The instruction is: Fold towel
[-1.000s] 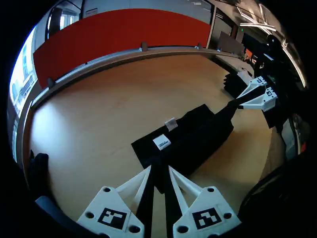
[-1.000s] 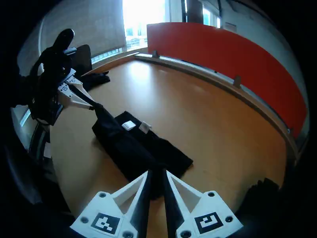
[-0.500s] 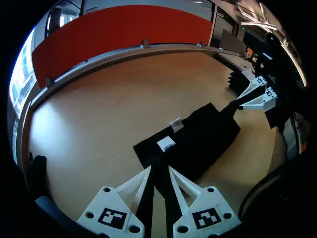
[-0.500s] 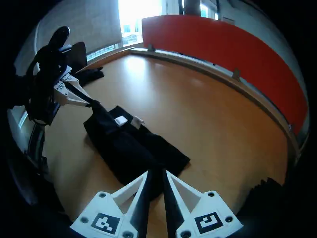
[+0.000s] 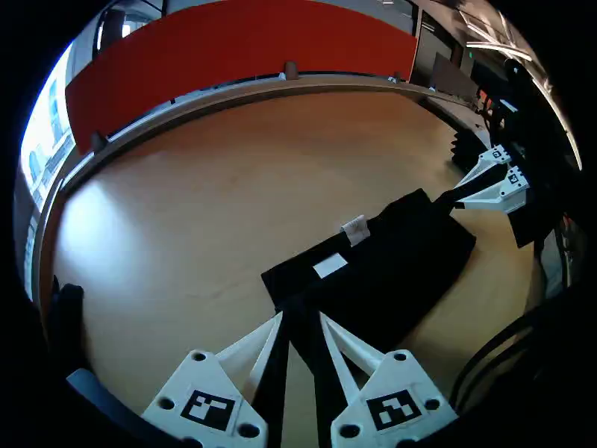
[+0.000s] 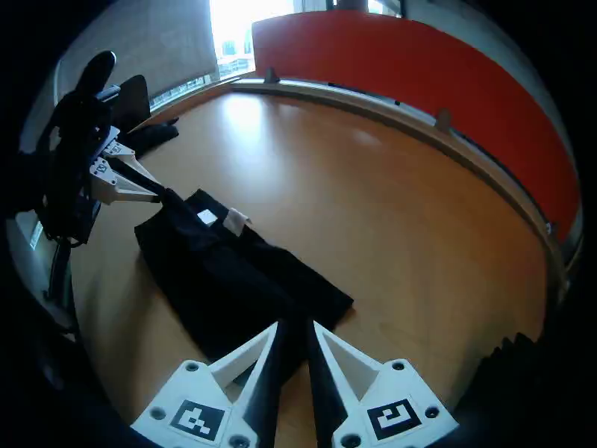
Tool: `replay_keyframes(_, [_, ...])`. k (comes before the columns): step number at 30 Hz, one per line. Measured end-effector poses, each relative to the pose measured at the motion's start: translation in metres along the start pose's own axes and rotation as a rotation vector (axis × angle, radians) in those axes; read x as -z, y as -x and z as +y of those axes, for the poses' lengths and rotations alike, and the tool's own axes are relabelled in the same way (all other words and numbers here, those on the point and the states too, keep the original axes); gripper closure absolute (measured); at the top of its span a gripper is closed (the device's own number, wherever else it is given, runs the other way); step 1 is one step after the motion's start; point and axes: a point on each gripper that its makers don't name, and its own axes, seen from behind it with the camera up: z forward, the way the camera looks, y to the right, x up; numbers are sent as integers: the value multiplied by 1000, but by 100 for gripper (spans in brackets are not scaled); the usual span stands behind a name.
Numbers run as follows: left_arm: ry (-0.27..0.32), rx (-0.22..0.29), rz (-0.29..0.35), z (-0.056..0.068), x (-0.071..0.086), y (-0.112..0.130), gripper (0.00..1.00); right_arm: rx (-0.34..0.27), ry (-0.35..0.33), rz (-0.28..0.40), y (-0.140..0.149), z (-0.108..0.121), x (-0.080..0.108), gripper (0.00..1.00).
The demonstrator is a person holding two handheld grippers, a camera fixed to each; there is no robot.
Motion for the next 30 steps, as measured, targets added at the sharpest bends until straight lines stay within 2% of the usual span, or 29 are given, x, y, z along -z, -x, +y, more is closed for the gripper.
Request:
replay_keyframes(8, [-26, -3, 4, -6, -8, 0, 77, 11, 24, -12, 2, 5, -7, 75])
replay_keyframes(15, [-50, -14, 7, -13, -12, -2, 72, 1, 54, -19, 5, 11, -13, 63])
replay_keyframes(21, [-77, -35, 6, -21, -16, -5, 57, -4, 82, -19, 4, 19, -16, 50])
replay_keyframes(25, [-85, -38, 3, -24, -17, -6, 43, -3, 102, -15, 2, 25, -17, 31])
replay_keyframes(30, [-91, -22, -4, -27, -18, -5, 19, -6, 128, -8, -1, 32, -17, 7])
